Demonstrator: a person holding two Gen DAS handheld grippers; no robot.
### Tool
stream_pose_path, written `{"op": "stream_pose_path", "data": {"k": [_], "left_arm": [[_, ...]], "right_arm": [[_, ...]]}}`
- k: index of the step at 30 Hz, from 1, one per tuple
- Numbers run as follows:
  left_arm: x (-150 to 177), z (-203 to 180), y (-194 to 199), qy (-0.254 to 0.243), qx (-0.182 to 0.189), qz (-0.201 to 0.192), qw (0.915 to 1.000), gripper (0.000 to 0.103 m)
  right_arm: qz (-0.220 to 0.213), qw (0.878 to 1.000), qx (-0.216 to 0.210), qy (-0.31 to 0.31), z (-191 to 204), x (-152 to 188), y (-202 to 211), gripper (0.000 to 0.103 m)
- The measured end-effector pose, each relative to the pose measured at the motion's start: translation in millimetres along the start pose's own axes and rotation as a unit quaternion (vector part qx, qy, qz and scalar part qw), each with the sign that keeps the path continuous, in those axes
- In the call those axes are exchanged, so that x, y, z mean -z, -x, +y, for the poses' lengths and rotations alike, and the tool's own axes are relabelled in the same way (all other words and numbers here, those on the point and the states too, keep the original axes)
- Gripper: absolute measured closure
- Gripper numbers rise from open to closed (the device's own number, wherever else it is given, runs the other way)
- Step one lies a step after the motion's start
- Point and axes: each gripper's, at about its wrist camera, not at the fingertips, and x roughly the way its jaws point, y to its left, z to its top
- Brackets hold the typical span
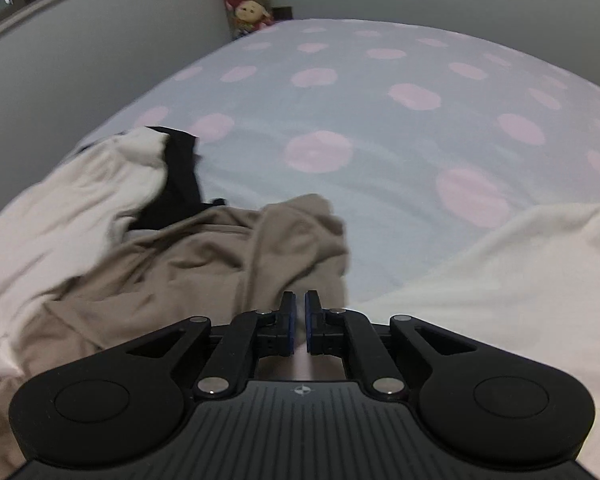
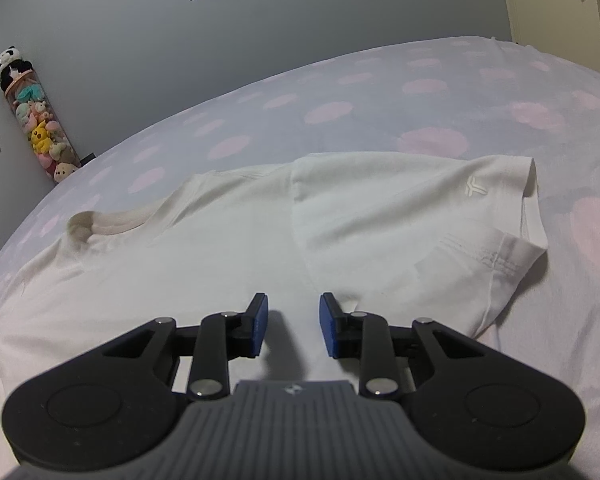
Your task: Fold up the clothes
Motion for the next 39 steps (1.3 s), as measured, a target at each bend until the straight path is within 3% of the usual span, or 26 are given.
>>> {"op": "stream_pose_path", "data": {"k": [6,12,16,19,22,26,28,30,31,35,37,39], "left_arm": [[3,20,12,0.048,0.058,0.004,0.9972,0.088],[38,18,45,0.012,0.106,-0.019,0.9941,0.081],[65,20,57,-0.002,0.126,0.003,0.9920,0.080],[80,19,57,0.015,0.158,0.024,0.9870,0.075],[88,18,59,0.058,0.195,0.023,0.9789,0.060],[94,8,59,0.084,0.229,0.033,0.9693,0.058],[96,3,56,0.078,0.223,0.042,0.9708,0.060],[97,-3,53,0.070,0.210,0.052,0.9739,0.097],[97,-5,53,0.060,0.199,0.054,0.9766,0.102],[88,4,57,0.036,0.102,0.039,0.9934,0.103],[85,21,53,0.071,0.096,0.050,0.9916,0.103],[88,31,56,0.092,0.114,0.064,0.9872,0.103]], "right_arm": [[0.003,1.000,-0.002,-0.004,-2,-2,0,0.071],[0.006,1.000,-0.004,-0.004,-3,-2,1,0.069],[0.009,1.000,-0.005,-0.012,-4,-1,1,0.069],[0.009,1.000,-0.003,-0.010,-1,-1,1,0.066],[0.009,1.000,-0.002,-0.005,1,0,1,0.066],[0.010,1.000,-0.003,-0.006,0,0,1,0.066],[0.010,1.000,-0.002,-0.006,0,0,1,0.066],[0.010,1.000,-0.002,-0.002,0,0,2,0.066],[0.010,1.000,-0.002,-0.001,0,0,2,0.066],[0.014,1.000,-0.005,-0.007,-3,-2,4,0.066],[0.016,1.000,-0.005,-0.006,-3,-2,6,0.066],[0.018,1.000,-0.004,0.003,-2,-1,6,0.066]]}}
